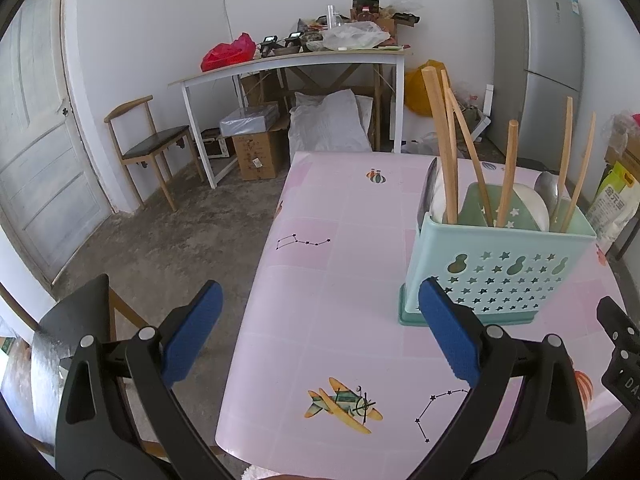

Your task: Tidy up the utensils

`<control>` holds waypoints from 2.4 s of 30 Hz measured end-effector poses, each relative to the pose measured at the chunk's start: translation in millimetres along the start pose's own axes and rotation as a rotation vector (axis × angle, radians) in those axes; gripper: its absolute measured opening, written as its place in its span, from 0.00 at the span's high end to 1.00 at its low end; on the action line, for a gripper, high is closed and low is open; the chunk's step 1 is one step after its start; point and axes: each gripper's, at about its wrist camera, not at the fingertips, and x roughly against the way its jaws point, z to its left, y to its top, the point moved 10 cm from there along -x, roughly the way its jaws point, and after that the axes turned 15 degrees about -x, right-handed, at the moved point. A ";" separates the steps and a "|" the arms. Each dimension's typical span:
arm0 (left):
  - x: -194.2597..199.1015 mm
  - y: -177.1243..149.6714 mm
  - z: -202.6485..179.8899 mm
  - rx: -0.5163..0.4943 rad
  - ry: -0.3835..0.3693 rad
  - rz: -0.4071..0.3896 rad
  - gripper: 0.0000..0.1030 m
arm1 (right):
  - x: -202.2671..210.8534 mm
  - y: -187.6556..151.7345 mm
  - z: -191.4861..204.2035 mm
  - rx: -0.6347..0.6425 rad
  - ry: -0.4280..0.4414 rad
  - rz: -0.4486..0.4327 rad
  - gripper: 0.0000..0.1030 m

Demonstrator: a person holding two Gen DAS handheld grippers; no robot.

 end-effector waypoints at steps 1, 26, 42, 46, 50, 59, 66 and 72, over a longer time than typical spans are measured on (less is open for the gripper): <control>-0.3 -0.1 -0.3 -0.001 -0.002 0.001 0.08 | 0.2 0.3 0.4 0.001 0.000 0.000 0.06; -2.1 -4.3 -2.7 -0.011 -0.015 0.008 0.08 | -0.1 4.1 -1.7 -0.003 -0.003 0.005 0.06; -1.4 -3.2 -2.8 -0.013 -0.014 0.008 0.08 | -0.5 4.9 -2.8 -0.004 -0.006 0.005 0.06; -1.3 -2.9 -2.9 -0.013 -0.015 0.008 0.08 | -0.3 4.8 -2.9 -0.004 -0.005 0.005 0.06; -0.9 -3.0 -3.2 -0.014 -0.015 0.008 0.08 | -0.5 5.1 -2.8 -0.003 -0.005 0.005 0.06; -0.3 -4.2 -4.3 -0.015 -0.016 0.010 0.08 | -0.6 5.0 -2.8 -0.005 -0.005 0.006 0.06; -0.6 -3.9 -4.8 -0.016 -0.017 0.011 0.08 | -0.6 5.1 -3.3 -0.005 -0.005 0.006 0.06; -0.9 -2.9 -4.4 -0.016 -0.018 0.012 0.08 | -0.6 5.2 -3.3 -0.004 -0.006 0.006 0.06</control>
